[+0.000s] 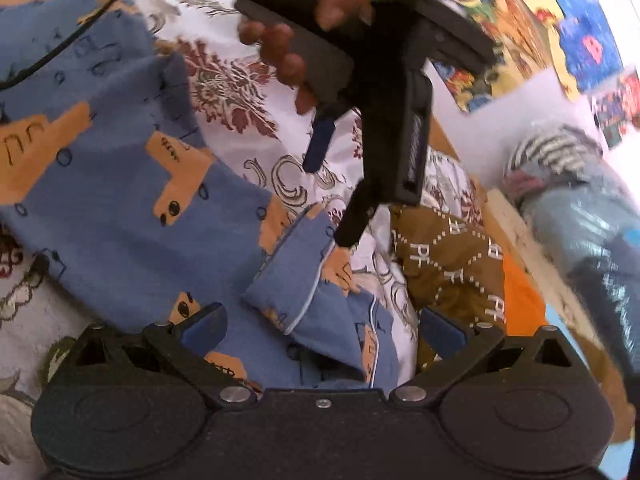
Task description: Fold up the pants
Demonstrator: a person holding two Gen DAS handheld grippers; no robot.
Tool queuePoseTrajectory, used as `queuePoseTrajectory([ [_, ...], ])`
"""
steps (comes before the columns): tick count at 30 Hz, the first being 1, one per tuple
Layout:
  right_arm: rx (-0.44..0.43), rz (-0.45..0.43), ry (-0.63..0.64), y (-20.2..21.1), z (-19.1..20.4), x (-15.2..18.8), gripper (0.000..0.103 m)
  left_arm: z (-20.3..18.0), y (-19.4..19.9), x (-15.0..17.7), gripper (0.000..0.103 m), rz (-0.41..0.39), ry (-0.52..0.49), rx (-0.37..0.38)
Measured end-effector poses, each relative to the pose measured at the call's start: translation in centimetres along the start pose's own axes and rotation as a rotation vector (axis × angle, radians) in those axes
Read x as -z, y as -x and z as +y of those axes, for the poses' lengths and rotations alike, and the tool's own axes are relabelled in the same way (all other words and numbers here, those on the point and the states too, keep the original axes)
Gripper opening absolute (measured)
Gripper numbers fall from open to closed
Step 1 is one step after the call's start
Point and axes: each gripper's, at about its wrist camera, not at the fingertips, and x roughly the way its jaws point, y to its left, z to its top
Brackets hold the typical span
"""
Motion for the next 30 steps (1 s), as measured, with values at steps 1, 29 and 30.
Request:
queuePoseTrajectory([
  [1,0.006,-0.006,0.006,-0.1,0.1,-0.1,0.102,0.0,-0.4,-0.1,0.103,0.010,-0.005,0.004],
  [29,-0.166,0.124,-1.073,-0.7,-12.5,6.2,0.014,-1.9,-0.4,-6.8,0.008,0.080,0.294,0.124],
  [30,-0.166,0.143,-1.118,-0.9,-12.9,6.9,0.014,-2.4,-0.8,-7.3,0.008,0.076,0.300,0.125],
])
